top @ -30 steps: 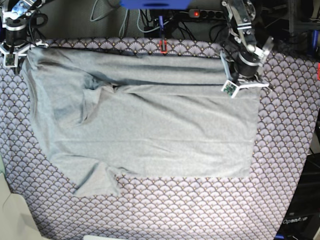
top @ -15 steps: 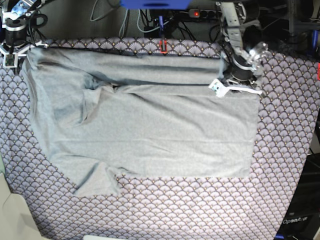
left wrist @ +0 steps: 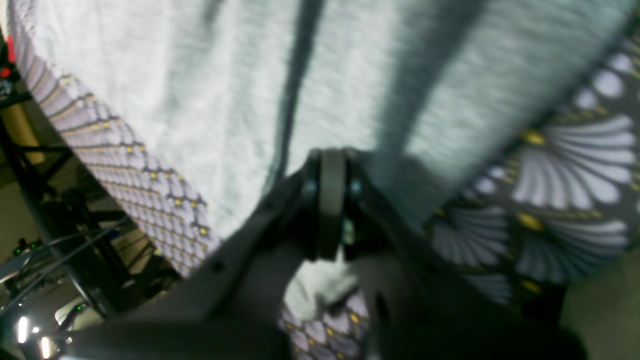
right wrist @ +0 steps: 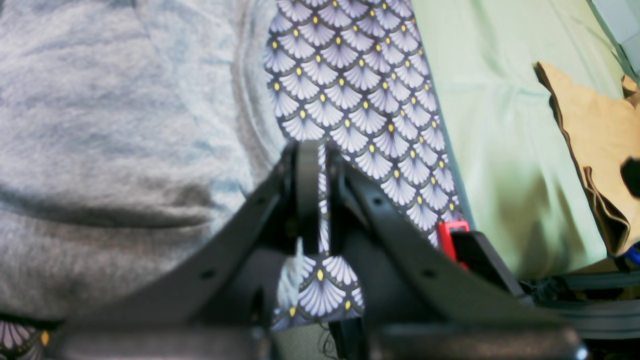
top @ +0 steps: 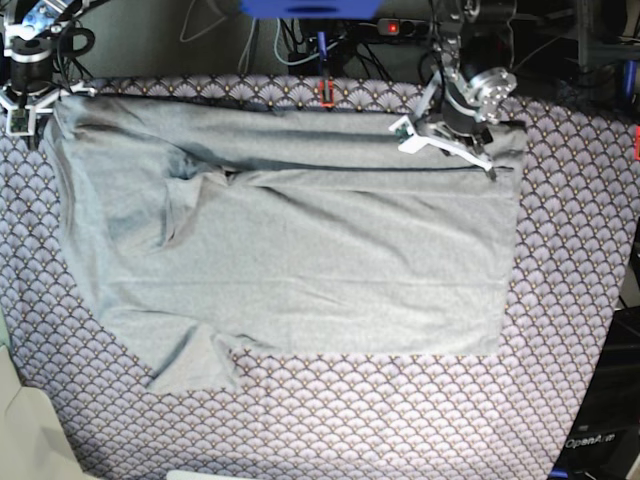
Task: Fold the T-shirt properly
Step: 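Move the left gripper along the shirt's side edge toward the hem, then lower both grippers to the shirt's side edges near the hem, then pinch the shirt's side edges near the hem with both grippers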
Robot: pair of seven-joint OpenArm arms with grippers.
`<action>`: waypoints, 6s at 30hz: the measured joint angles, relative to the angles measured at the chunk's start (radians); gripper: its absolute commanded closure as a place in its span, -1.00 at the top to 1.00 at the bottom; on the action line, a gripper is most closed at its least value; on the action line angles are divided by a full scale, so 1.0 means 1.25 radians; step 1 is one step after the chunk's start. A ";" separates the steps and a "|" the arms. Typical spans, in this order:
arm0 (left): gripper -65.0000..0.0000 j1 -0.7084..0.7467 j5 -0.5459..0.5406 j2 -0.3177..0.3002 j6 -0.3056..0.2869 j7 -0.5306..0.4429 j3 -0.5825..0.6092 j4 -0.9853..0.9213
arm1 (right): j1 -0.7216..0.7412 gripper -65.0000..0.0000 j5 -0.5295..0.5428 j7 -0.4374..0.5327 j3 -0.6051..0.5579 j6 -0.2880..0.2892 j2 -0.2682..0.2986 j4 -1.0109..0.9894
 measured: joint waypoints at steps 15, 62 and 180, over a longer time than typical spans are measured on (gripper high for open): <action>-1.00 -0.088 0.048 0.029 0.008 0.008 -0.009 -0.089 | 0.002 -1.00 0.000 0.001 -0.002 0.000 0.000 0.000; -0.46 -0.684 -0.061 0.082 0.002 0.298 -0.359 -0.374 | 0.556 -1.00 -0.354 -0.005 -0.026 0.000 0.063 -0.266; 0.29 -0.876 -0.589 -0.145 0.461 -0.144 -0.296 -1.181 | 0.699 -1.00 -0.475 0.098 -0.084 -0.012 0.270 -0.906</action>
